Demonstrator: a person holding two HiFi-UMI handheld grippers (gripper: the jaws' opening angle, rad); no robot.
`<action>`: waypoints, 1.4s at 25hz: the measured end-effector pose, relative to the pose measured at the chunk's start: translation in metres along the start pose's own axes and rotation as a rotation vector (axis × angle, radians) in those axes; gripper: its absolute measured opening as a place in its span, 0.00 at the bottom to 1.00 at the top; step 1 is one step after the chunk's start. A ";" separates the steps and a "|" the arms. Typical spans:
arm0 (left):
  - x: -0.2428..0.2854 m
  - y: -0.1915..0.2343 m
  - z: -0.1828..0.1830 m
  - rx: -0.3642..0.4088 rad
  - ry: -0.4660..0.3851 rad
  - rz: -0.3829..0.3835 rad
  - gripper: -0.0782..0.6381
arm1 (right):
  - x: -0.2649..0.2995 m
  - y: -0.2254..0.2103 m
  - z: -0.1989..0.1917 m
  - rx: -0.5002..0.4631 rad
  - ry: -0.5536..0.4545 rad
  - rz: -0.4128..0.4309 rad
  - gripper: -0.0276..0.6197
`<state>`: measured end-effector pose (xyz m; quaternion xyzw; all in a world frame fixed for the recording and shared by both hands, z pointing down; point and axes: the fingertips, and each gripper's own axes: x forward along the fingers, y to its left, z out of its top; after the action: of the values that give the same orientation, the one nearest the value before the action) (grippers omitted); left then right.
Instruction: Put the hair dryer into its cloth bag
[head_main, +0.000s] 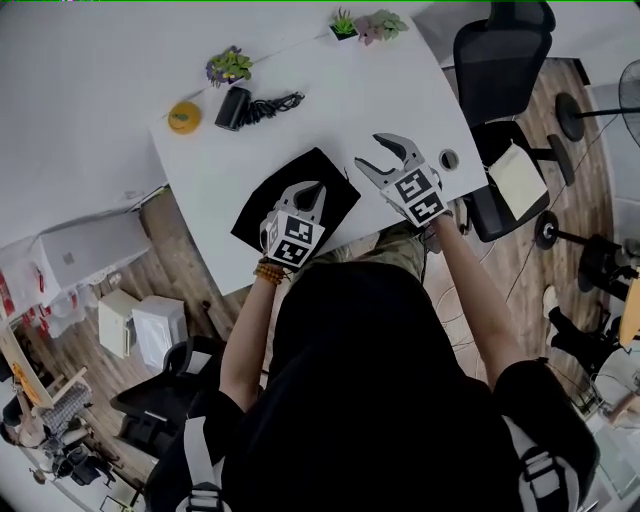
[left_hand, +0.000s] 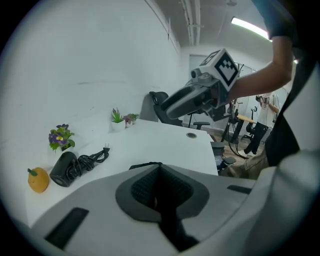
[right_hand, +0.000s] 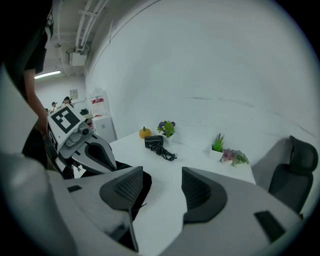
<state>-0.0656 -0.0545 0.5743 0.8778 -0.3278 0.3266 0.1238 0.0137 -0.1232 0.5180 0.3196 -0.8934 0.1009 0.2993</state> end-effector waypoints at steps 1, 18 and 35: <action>-0.001 0.000 0.000 -0.005 0.000 0.006 0.15 | 0.010 -0.001 0.005 -0.044 0.005 0.026 0.43; -0.007 0.006 0.011 -0.253 -0.035 0.175 0.15 | 0.235 -0.002 0.050 -0.478 0.216 0.407 0.46; -0.024 -0.004 0.001 -0.119 0.031 0.153 0.15 | 0.175 -0.036 -0.051 -0.743 0.448 0.328 0.09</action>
<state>-0.0761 -0.0400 0.5585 0.8362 -0.4108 0.3284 0.1556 -0.0473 -0.2212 0.6631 0.0155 -0.8211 -0.1134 0.5593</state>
